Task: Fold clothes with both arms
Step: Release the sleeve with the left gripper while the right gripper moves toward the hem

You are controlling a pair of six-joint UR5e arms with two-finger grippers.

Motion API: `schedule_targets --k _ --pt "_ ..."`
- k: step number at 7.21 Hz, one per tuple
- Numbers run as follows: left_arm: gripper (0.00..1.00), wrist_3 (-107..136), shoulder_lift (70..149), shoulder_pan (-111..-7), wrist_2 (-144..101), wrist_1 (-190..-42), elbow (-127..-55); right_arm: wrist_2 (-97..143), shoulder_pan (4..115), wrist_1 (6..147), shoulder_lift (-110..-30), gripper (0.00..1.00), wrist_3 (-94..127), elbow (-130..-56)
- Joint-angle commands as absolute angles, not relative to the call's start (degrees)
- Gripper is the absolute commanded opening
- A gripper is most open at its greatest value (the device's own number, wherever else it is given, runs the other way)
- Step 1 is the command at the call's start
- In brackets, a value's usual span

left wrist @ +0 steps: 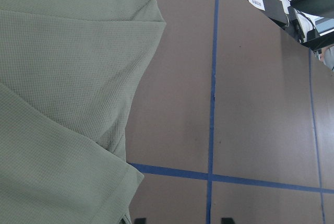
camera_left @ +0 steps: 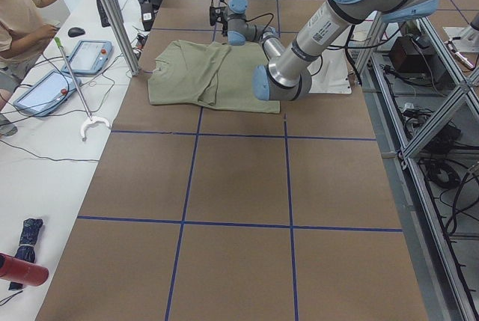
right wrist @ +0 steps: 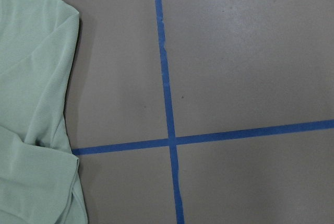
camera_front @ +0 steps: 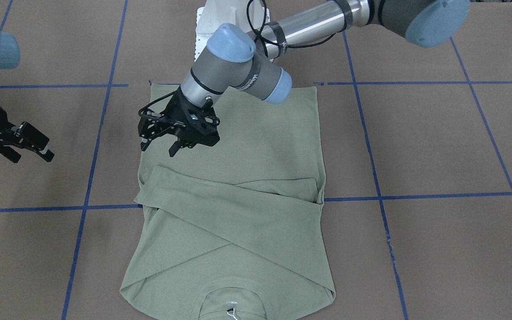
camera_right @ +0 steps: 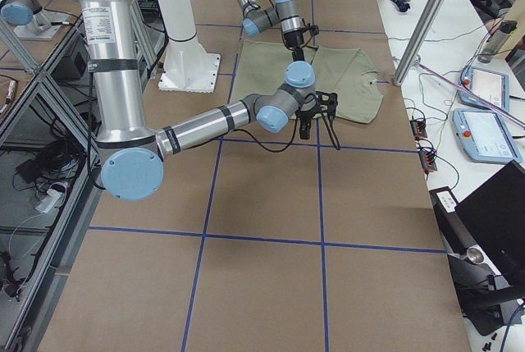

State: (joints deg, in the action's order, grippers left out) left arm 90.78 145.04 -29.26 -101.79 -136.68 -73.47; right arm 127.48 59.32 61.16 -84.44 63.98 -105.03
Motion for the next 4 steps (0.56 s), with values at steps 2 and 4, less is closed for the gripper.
schedule_targets --k 2,4 --pt "0.71 85.7 127.6 -30.7 -104.3 -131.5 -92.5 112.5 40.5 61.7 -85.8 0.99 88.2 -115.4" --pt "1.0 83.1 121.1 -33.0 -110.0 -132.1 -95.4 99.0 26.4 62.2 -86.4 0.98 98.8 -119.6"
